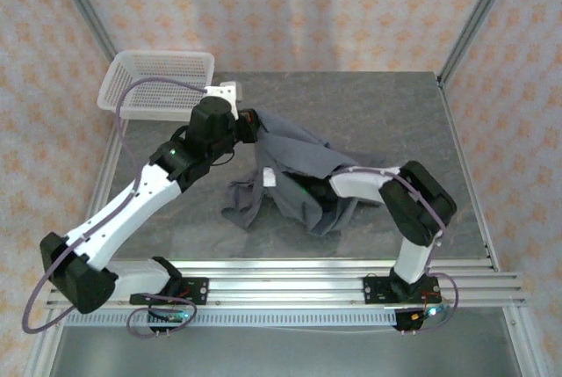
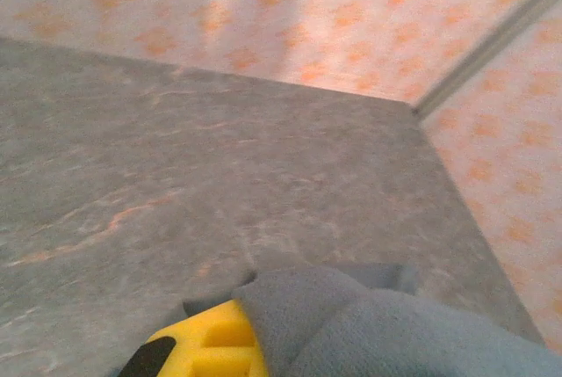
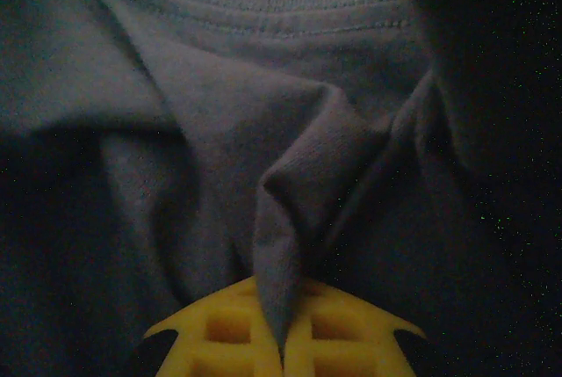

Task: Fold the inside-out t-shirt
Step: Turn the T-shirt inside out at the center of the table.

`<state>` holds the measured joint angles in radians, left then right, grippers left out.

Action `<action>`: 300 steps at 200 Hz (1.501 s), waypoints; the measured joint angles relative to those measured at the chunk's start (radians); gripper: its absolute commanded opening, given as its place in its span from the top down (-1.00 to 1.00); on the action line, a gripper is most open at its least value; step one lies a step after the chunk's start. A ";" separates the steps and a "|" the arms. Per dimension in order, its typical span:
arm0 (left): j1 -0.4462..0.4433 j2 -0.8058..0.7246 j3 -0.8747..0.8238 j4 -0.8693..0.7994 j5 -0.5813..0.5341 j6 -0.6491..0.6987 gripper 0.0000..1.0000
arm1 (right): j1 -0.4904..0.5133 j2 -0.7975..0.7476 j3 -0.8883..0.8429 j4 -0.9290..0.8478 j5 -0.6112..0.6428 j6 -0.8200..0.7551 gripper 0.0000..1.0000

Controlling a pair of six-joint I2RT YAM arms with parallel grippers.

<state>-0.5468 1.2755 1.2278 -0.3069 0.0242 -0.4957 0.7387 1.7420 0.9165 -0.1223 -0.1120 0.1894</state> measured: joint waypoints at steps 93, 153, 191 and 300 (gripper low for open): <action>0.098 0.447 -0.082 -0.120 -0.044 -0.197 1.00 | 0.022 -0.689 -0.209 0.018 -0.136 -0.045 1.00; 0.139 0.446 -0.147 -0.101 -0.040 -0.214 0.91 | -0.080 -0.910 -0.176 -0.029 -0.123 0.002 1.00; 0.207 0.395 -0.227 -0.083 -0.023 -0.212 0.40 | -0.084 -0.976 -0.129 -0.024 -0.120 0.053 1.00; -0.037 -0.016 -0.313 0.186 0.360 -0.010 -0.49 | -0.084 -0.909 -0.116 0.013 -0.243 0.091 1.00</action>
<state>-0.5842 1.2591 0.9146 -0.1207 0.3843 -0.5060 0.6552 0.8326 0.8009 -0.1093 -0.3550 0.2806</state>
